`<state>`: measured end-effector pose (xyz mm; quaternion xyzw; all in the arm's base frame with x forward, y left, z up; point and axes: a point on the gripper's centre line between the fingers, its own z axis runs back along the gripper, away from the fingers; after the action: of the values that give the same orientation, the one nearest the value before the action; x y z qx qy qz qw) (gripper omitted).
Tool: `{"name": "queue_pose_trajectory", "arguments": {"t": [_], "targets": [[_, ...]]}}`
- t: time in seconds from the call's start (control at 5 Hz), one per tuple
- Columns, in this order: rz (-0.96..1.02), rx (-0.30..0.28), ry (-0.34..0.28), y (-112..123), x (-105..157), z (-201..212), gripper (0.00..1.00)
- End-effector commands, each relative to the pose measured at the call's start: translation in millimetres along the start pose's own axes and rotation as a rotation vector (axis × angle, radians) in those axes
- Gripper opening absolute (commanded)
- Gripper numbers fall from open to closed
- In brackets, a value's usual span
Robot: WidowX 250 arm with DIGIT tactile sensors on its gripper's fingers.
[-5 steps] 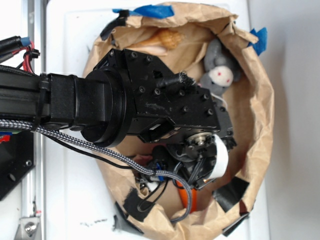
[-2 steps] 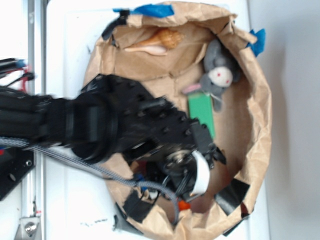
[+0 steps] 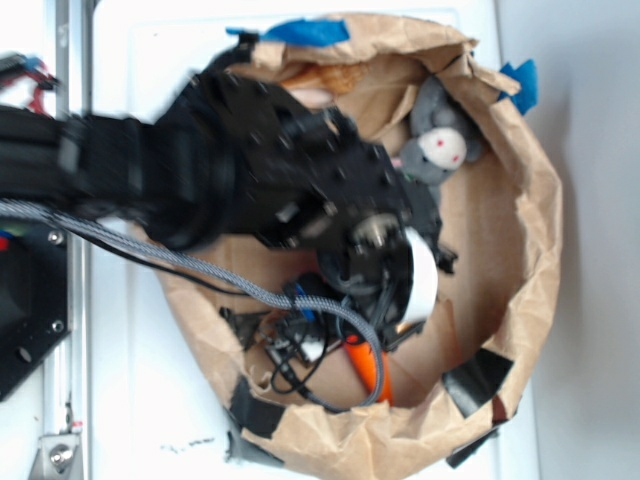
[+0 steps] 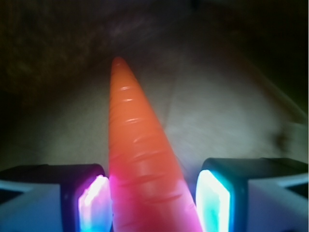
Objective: Grab the carrot.
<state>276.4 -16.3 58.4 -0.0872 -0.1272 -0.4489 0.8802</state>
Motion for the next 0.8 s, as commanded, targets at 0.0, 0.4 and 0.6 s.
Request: {"name": "queue_pose_trajectory", "arguments": {"t": [0.0, 0.4, 0.6], "targets": [[0.301, 0.206, -0.094, 14, -4, 77, 0.00], [0.814, 0.188, -0.184, 22, -21, 120, 0.00], [0.961, 0.279, -0.103, 12, -24, 135, 0.00]]}}
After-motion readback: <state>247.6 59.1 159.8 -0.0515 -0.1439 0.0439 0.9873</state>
